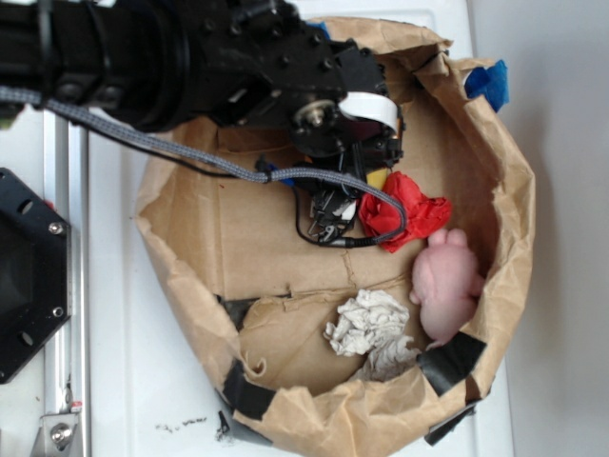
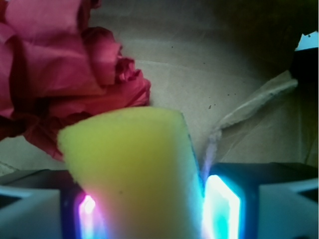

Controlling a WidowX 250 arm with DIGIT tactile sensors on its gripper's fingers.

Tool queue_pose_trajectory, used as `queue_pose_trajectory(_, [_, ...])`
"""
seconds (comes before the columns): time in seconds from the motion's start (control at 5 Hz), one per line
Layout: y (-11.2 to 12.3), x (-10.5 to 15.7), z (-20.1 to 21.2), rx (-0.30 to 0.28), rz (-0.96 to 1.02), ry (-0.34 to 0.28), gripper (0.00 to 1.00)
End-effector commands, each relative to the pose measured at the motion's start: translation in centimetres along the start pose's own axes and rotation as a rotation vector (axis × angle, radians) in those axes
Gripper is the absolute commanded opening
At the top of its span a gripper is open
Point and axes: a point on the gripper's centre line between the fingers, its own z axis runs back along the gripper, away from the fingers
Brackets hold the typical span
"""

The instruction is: Grab the green sponge.

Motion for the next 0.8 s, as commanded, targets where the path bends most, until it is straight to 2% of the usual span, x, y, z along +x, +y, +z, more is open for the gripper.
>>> queue_pose_trajectory(0.0, [-0.5, 1.3, 1.4, 0.021, -0.001, -0.040, 0.00])
queue_pose_trajectory(0.2, [-1.4, 1.4, 5.6, 0.006, 0.073, -0.028, 0.00])
queue_pose_trajectory(0.4, [-1.8, 1.2, 10.7, -0.109, 0.098, 0.019, 0.00])
queue_pose_trajectory(0.6, [-1.7, 1.3, 13.3, -0.086, 0.220, 0.110, 0.00])
